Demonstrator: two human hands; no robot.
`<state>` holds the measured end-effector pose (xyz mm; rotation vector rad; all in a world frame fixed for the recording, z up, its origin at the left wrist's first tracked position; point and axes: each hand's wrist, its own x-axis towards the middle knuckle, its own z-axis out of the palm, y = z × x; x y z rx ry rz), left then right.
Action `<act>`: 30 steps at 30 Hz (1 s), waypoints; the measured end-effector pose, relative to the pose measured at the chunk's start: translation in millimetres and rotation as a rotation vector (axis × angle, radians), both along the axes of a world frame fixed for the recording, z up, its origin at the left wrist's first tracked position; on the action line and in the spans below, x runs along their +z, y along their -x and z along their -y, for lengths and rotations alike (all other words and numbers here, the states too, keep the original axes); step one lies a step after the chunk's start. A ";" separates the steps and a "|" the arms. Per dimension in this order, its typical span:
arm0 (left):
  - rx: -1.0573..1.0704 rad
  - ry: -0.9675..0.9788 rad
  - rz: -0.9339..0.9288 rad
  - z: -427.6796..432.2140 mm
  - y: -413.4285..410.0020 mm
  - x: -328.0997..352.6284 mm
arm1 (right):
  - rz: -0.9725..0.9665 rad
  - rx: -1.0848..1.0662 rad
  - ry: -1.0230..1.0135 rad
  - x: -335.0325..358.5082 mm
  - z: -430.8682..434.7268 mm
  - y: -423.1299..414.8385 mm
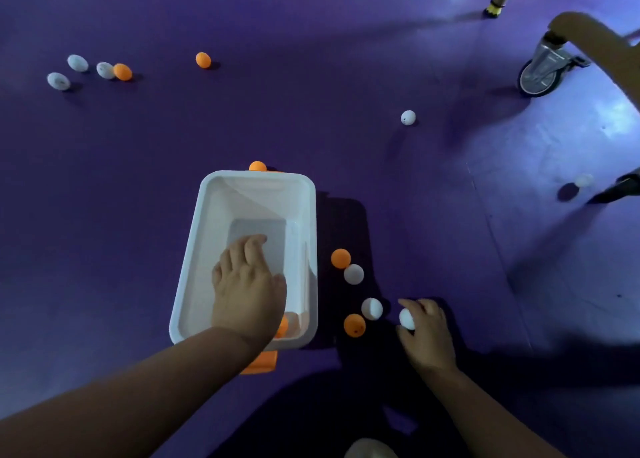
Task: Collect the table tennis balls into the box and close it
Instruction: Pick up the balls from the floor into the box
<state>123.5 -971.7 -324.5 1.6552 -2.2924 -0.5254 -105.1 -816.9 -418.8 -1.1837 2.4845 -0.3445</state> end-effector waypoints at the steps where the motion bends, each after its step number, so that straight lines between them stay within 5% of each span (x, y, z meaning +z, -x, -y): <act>1: 0.024 -0.023 -0.015 1.8 1.1 -1.0 | 0.027 -0.091 0.075 5.8 6.3 -2.7; 4: 0.108 -0.039 -0.103 11.4 -0.8 -4.4 | 0.158 -0.197 0.390 37.6 38.5 -24.3; 7: 0.164 -0.068 -0.205 22.8 -10.0 -2.7 | 0.313 -0.034 0.590 67.9 74.0 -58.4; 13: 0.279 -0.053 -0.247 30.4 -30.1 1.4 | 0.601 0.298 0.474 91.4 111.5 -98.9; 20: 0.146 -0.094 -0.385 10.8 -6.2 5.1 | 0.323 0.031 0.507 56.6 91.8 -47.9; 24: -0.036 -0.063 -0.372 -5.2 21.3 -1.3 | 0.140 0.228 0.249 25.5 59.6 -20.9; 30: -0.313 -0.055 -0.360 -26.0 62.0 -10.2 | 0.143 0.416 -0.029 -5.1 21.0 -9.2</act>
